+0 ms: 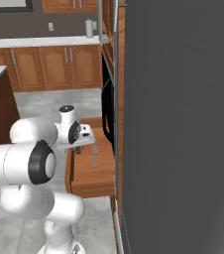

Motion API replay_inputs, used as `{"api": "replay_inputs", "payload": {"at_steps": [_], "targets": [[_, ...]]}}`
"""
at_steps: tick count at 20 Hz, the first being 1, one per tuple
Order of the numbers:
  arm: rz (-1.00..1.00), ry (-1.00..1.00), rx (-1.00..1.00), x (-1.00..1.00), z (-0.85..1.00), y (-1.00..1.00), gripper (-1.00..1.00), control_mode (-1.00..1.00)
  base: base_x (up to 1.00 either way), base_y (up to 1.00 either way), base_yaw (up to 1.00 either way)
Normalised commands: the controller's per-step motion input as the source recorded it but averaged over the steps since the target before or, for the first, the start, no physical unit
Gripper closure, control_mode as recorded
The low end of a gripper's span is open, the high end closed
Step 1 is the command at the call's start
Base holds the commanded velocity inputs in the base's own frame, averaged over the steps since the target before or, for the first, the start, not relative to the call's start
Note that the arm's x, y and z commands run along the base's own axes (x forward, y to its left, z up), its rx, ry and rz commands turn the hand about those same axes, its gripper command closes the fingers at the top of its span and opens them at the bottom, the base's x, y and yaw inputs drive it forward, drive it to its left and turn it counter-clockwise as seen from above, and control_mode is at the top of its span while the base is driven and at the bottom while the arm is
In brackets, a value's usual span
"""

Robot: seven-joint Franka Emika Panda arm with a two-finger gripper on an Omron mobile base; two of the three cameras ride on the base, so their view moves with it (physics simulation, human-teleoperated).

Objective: Pick up the metallic utensils from the counter and place them in the open drawer. Make sure not to pick up any wooden utensils.

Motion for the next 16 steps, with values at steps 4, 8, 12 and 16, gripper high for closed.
{"api": "replay_inputs", "payload": {"at_steps": [4,8,12,16], "targets": [[-0.05,0.00,0.00,0.46,-0.35,0.00,1.00,-1.00,0.00,0.00,0.00],[-0.02,0.00,0.00,0.37,-0.46,0.00,1.00,-1.00,0.00,0.00,0.00],[-0.04,0.00,0.00,0.25,-0.46,-0.15,1.00,-1.00,0.00,0.00,0.00],[-0.06,0.00,0.00,0.26,-0.39,-0.25,1.00,-1.00,0.00,0.00,0.00]]}}
